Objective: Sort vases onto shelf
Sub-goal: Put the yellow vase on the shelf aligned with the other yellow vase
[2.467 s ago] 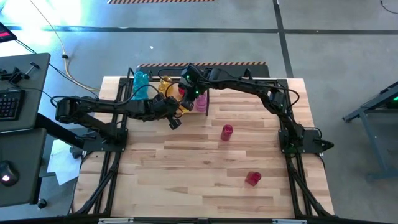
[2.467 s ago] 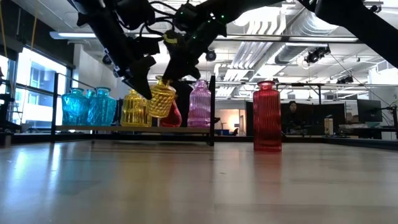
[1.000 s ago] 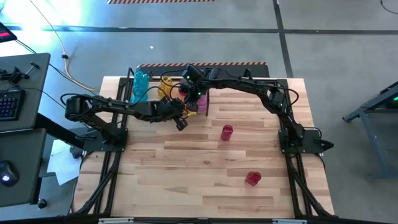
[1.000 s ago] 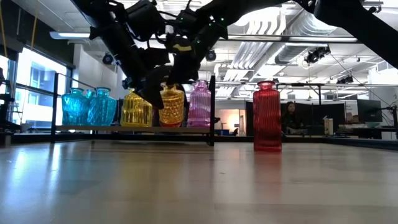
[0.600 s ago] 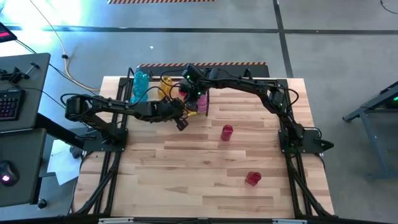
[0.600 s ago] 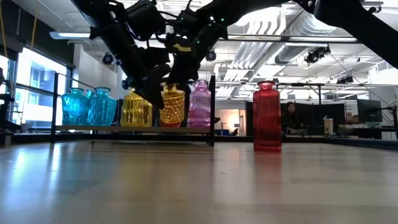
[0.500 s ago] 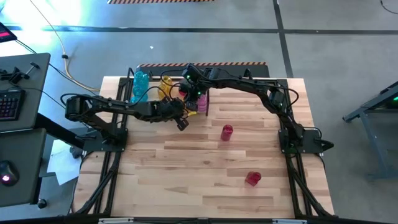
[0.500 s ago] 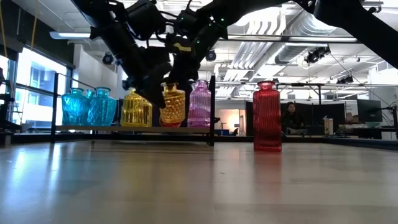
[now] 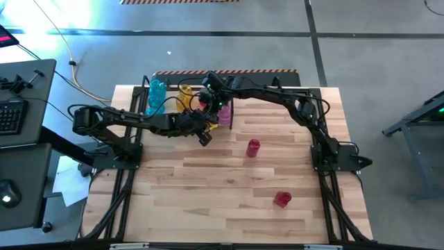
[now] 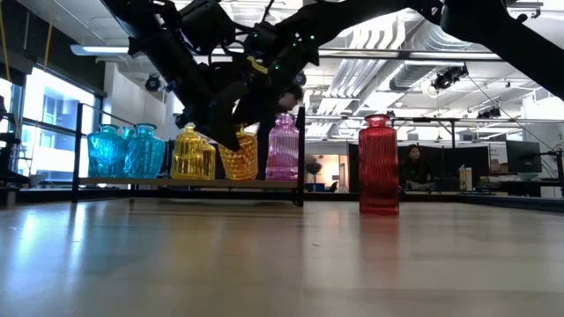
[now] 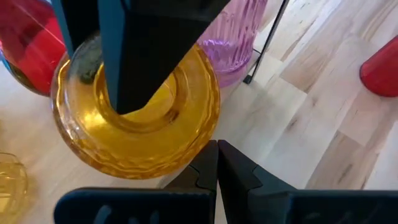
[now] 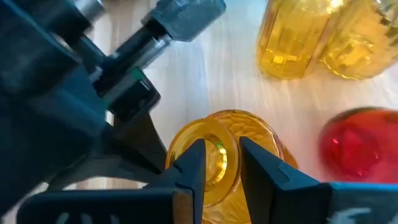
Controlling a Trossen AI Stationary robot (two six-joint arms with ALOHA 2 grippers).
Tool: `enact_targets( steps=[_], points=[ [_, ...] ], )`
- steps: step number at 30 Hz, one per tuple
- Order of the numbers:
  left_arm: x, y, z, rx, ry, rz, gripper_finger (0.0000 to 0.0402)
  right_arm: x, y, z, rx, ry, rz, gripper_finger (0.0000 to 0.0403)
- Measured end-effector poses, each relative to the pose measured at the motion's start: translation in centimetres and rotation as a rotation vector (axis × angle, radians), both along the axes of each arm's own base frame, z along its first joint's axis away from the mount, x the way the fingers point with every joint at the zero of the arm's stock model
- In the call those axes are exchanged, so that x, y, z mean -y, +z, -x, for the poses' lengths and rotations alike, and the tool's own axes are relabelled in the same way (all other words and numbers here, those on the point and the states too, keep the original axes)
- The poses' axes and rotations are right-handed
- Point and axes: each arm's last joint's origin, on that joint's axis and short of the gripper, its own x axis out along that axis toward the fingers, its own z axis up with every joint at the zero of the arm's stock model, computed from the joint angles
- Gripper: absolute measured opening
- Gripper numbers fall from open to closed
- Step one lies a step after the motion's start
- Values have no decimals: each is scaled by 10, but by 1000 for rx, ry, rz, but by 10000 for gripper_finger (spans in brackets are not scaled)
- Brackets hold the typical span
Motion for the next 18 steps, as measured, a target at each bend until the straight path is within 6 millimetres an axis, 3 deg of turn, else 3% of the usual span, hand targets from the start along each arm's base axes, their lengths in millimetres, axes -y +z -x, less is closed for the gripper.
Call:
enact_targets(
  steps=[7, 18],
  points=[
    [0, -1, 1, -5, -4, 11, 0, -1, -6, -3, 2, 13, -21, 67],
    [-2, 3, -2, 20, 7, -52, 0, 5, 18, -1, 31, -12, -4, 67]
  ],
)
